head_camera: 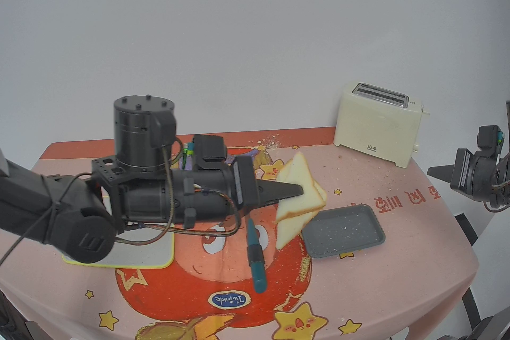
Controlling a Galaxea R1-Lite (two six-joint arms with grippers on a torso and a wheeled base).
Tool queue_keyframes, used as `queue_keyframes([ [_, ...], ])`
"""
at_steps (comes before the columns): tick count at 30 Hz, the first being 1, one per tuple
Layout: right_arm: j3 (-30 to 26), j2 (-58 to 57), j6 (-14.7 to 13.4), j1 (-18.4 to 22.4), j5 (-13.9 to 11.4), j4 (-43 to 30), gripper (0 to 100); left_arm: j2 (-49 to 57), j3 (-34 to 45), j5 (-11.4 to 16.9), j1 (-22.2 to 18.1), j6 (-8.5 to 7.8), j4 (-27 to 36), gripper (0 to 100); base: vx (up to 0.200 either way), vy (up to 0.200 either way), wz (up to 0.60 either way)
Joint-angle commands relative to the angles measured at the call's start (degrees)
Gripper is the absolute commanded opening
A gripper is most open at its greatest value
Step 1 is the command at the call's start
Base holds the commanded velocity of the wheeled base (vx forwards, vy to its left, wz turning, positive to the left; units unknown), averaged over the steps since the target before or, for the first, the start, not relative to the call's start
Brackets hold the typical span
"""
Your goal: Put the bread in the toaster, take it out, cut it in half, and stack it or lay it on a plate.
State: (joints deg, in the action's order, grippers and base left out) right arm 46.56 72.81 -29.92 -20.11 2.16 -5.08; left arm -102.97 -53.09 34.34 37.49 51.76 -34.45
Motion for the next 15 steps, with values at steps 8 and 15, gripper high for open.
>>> queue_keyframes([
  [8,-0.6,-1.5,0.0,1.1,-0.3,3.4,0,-14.0,-10.0,-0.3,2.0,1.68,-0.3,0,0.000,0.000,0.00],
  [15,-0.6,-1.4,0.0,1.2,-0.3,3.4,0,-19.5,-14.7,-0.4,2.7,1.50,0.0,0,0.000,0.000,0.00],
])
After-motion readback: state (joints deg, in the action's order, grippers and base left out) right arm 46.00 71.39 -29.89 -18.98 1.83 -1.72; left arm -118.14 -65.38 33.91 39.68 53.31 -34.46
